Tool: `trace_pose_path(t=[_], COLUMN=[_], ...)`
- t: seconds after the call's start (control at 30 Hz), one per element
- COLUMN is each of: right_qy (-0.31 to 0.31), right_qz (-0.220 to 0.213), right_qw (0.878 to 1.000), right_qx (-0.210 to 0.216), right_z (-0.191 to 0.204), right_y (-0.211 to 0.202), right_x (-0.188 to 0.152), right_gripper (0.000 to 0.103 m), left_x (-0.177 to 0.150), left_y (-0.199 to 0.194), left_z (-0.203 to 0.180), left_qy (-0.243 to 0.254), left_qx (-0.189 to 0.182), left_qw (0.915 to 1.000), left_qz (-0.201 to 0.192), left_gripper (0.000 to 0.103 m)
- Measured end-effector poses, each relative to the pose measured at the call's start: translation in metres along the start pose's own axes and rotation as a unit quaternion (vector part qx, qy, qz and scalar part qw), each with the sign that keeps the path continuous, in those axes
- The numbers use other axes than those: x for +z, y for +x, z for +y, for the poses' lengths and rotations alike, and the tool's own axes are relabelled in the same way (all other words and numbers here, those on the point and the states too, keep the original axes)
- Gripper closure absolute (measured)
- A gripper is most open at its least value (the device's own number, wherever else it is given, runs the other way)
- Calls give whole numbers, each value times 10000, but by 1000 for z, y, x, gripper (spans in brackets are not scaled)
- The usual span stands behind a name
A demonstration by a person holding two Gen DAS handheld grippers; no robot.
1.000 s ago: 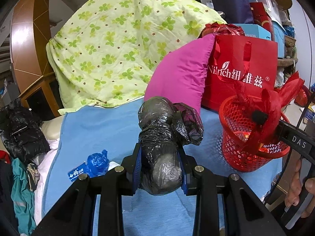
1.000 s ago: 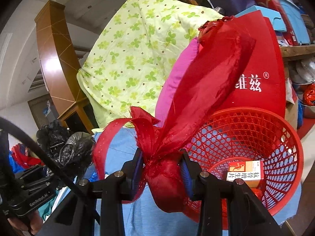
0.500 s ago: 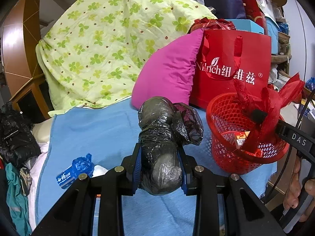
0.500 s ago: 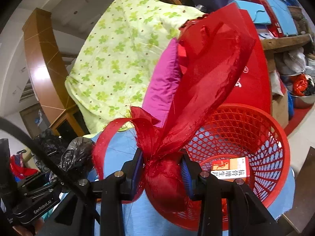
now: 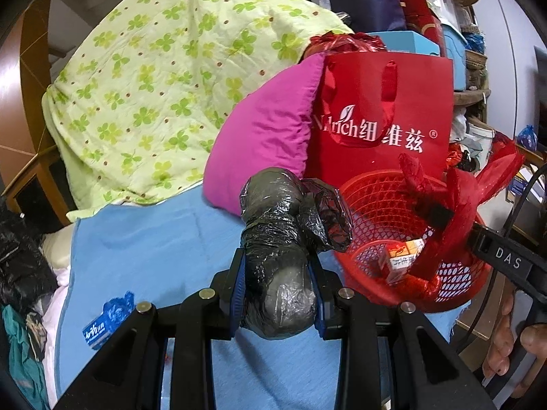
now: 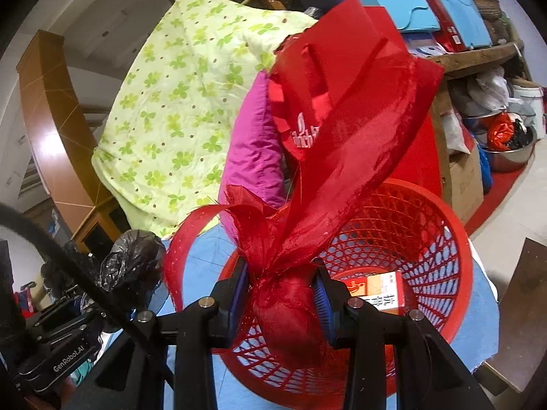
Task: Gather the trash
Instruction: 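Lower the black bundle into the red basket and open the left tool, then move both tools back over the blanket toward the clear container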
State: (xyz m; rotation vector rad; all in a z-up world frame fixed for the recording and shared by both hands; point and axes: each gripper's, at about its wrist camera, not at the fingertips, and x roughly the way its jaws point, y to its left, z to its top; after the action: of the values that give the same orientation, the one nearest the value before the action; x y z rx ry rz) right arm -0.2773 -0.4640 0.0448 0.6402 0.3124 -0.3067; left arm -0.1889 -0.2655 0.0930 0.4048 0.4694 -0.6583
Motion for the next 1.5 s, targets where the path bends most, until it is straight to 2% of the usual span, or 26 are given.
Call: trace_pose_path(t=[0.37, 0.5, 0.6, 0.63, 0.67, 0.7, 0.83, 0.93, 1.07, 1.23, 1.4, 1.5], right_qy=[354, 526, 711, 783, 821, 884, 880, 741, 94, -589, -921, -1233], right_qz=[-65, 27, 155, 184, 169, 143, 109, 46, -212, -428, -129, 285], right_qw=[9991, 9982, 9969, 9963, 9960, 9956, 9958, 9971, 9997, 9966, 9935, 9901], right_qx=[-246, -284, -286, -313, -314, -285, -238, -161, 7, 377, 652, 615], right_z=[-30, -39, -46, -48, -50, -51, -48, -36, 0, 49, 92, 117], right_y=[-6, -2, 4, 5, 5, 4, 4, 4, 0, 0, 23, 49], right_x=[5, 7, 8, 8, 8, 8, 8, 7, 2, -11, -28, -45], right_gripper=[63, 63, 63, 56, 50, 37, 36, 36, 36, 36, 36, 36], left_x=[19, 22, 21, 18, 16, 14, 3, -9, -29, -60, -86, -107], left_y=[16, 33, 51, 56, 60, 61, 66, 60, 50, 32, 11, 4], left_z=[-37, -47, -50, -51, -50, -49, -37, -18, 10, 55, 107, 144], left_qy=[298, 260, 211, 216, 218, 212, 39, -116, -284, -476, -739, -987], left_qx=[-418, -982, -1228, -1314, -1336, -1336, -1368, -1263, -998, -373, 275, 638], left_qw=[9986, 9948, 9922, 9911, 9908, 9908, 9903, 9915, 9938, 9967, 9958, 9919], left_qz=[-122, -82, 35, 66, 63, 64, 234, 302, 403, 533, 461, 483], left_gripper=[67, 66, 54, 41, 34, 34, 34, 34, 33, 33, 32, 30])
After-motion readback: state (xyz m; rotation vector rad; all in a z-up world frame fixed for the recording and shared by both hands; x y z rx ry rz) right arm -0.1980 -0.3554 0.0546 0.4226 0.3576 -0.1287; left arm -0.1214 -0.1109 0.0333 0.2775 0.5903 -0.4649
